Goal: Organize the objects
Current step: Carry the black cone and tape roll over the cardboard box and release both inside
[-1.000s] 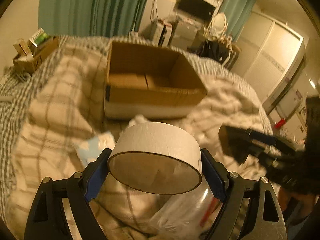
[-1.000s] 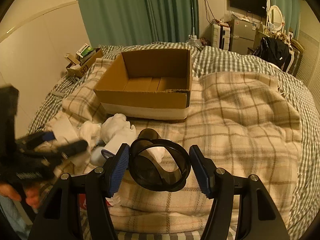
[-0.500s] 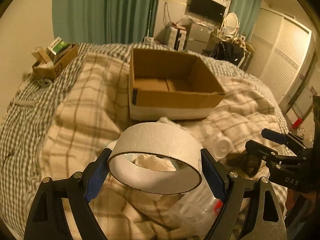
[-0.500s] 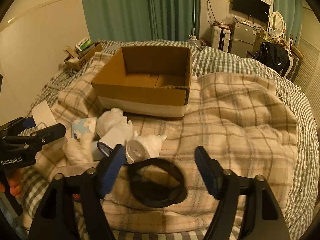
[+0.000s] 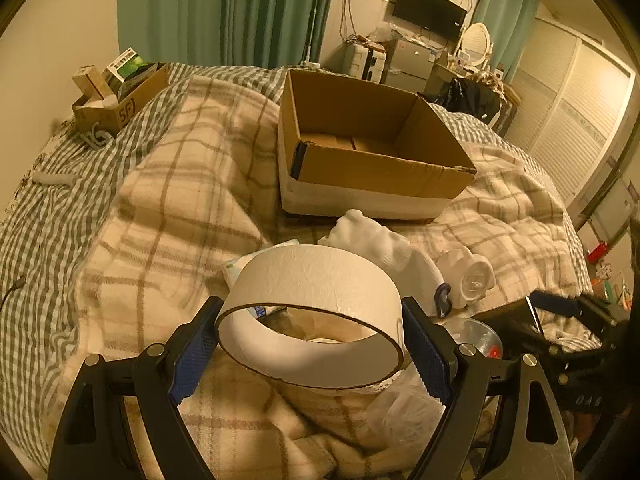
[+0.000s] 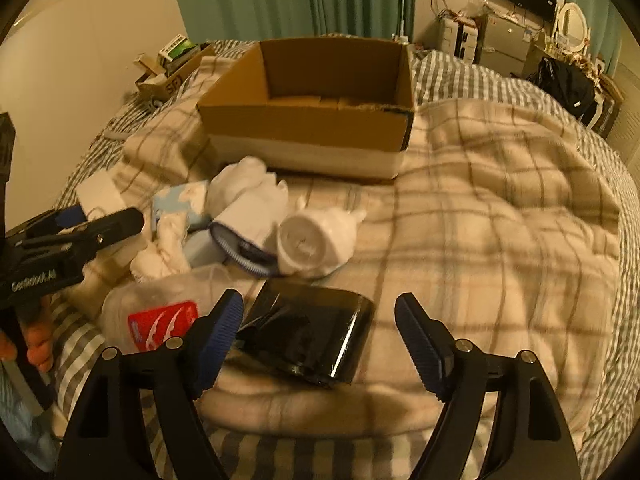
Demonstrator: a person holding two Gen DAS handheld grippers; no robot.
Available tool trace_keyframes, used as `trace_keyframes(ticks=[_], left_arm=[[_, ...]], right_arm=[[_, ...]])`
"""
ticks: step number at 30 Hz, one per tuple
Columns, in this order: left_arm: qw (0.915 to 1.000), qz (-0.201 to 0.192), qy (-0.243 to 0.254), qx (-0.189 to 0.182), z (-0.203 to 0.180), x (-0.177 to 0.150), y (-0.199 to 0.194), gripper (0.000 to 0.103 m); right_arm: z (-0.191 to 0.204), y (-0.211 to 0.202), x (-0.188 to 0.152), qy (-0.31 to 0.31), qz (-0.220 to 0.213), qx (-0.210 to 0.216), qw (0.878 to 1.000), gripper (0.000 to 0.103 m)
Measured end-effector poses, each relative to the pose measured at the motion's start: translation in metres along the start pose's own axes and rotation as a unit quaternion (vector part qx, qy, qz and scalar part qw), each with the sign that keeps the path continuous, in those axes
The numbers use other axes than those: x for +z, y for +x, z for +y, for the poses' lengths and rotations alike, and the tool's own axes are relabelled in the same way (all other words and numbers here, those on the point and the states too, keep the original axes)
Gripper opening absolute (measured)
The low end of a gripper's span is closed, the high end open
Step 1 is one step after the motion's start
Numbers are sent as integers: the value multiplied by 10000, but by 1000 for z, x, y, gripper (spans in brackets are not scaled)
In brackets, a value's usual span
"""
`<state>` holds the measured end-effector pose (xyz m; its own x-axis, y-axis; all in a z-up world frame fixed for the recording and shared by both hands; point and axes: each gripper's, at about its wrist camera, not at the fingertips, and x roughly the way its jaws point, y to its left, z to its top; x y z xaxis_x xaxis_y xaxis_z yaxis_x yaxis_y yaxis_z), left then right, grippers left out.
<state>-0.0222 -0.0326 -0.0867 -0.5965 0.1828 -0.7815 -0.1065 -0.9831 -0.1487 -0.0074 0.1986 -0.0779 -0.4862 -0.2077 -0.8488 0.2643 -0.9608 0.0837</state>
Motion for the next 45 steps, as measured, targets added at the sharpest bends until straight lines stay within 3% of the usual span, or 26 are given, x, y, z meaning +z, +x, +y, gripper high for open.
trace_keyframes(ticks=[5,8,10,18,23,29,31,37,45], left_arm=[[10000,-1,-20,-38,0,0,-2,88],[10000,-23,-17,-54,-1,0,-5,88],[10000,-27,-2,-45,-3,0,-8,88],[9999,-81,27,-100,-7,4,-16,88],[9996,-167,121,-210,-10,29,-17,88],[9975,-526,336,-333,-22,93,-19,88],[9966,-629,501,-191,-29,119,-13,88],[9943,-665,832,56,-46,170,33,88],[9964,-218,808,139,-43,177,106,88]], right_arm=[[4,21,-8,106,419,309,9986,79],[15,30,-14,-169,584,103,9981,77],[17,30,-16,-240,500,32,9985,61],[15,-6,0,-191,-149,54,9997,60],[15,-40,47,-402,-729,-90,9965,60],[11,-62,124,-673,-1293,-341,9887,60],[8,-59,151,-718,-1403,-379,9868,60],[-5,-18,207,-718,-1382,-445,9868,60],[-33,53,222,-494,-1147,-375,9915,60]])
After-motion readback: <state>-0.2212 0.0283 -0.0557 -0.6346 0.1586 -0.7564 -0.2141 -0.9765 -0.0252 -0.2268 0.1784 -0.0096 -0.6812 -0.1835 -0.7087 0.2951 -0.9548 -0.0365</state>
